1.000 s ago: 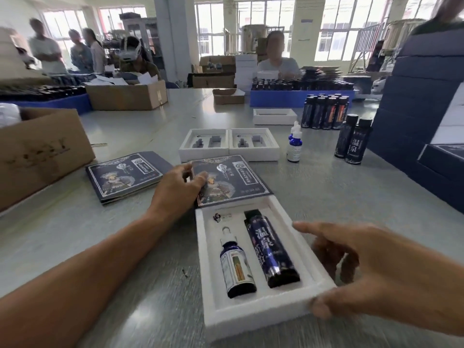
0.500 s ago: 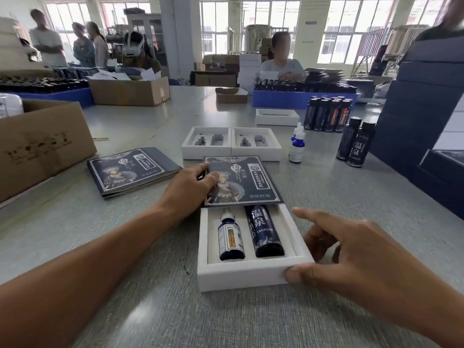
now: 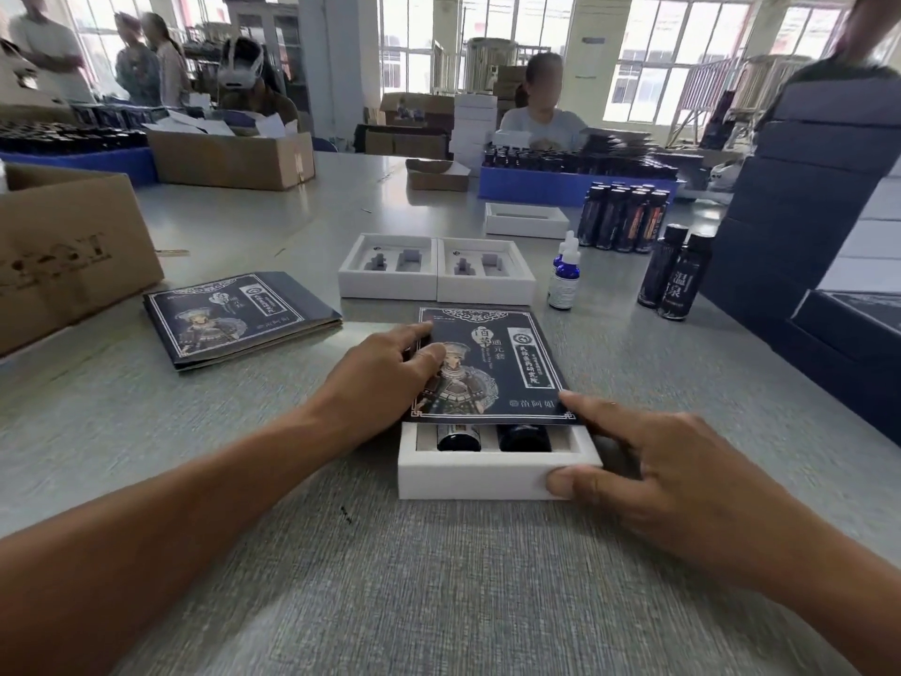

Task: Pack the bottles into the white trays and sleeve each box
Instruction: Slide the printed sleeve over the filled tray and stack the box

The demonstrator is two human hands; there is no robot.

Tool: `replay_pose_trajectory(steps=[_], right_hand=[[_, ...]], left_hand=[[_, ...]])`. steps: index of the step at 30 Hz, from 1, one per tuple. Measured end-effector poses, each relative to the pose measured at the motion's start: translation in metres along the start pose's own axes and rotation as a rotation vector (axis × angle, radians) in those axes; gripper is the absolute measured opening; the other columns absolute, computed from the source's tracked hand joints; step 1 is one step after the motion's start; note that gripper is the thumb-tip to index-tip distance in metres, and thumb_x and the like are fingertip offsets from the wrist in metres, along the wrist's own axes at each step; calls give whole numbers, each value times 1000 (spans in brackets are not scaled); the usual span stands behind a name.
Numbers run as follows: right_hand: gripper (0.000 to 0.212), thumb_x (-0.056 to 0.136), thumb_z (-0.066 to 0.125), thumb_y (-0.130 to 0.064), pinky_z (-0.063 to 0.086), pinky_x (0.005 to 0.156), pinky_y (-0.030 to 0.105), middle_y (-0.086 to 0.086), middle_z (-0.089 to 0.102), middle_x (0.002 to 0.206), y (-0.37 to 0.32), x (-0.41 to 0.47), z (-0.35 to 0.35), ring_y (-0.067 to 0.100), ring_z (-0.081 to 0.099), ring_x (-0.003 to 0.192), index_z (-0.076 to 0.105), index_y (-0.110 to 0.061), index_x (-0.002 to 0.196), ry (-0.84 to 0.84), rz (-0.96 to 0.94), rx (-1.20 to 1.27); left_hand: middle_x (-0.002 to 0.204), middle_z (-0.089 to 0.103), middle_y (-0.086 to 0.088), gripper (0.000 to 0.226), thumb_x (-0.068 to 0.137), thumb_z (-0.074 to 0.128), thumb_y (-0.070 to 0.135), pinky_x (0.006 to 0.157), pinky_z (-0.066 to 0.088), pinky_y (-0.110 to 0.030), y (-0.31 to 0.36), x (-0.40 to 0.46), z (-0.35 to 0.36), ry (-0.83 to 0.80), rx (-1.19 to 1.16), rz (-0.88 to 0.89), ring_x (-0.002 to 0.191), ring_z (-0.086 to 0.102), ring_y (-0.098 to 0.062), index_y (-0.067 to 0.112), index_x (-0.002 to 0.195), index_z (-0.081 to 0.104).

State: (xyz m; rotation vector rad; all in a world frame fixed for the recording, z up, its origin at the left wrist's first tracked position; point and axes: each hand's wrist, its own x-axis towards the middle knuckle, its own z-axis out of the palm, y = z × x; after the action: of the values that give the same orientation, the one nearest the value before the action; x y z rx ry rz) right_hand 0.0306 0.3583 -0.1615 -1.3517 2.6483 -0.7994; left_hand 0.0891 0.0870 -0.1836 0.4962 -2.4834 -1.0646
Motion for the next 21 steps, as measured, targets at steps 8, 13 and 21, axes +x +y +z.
replay_pose_trajectory(steps=[8,13,21], right_hand=[[75,66,52,-74,43,76,-2,-15,72,113,-5,6,5,-20,59,85,63,-34,129,169,5,12],[70,60,62,-70,44,78,-1,-38,56,102,-2,5,0,-28,53,93,64,-39,123,155,12,112],[46,66,77,-54,48,76,4,-24,72,97,-7,1,7,-16,65,78,74,-33,107,256,2,99]], left_hand=[[124,67,5,44,94,62,44,89,50,-26,-1,1,-1,40,30,31,104,63,-9,27,134,60],[139,58,-4,49,97,59,40,93,40,-25,-6,27,-9,60,-93,-28,120,55,-16,21,142,51],[112,73,-5,27,98,59,24,81,46,-18,-8,47,3,220,-91,-12,97,65,-15,9,117,71]])
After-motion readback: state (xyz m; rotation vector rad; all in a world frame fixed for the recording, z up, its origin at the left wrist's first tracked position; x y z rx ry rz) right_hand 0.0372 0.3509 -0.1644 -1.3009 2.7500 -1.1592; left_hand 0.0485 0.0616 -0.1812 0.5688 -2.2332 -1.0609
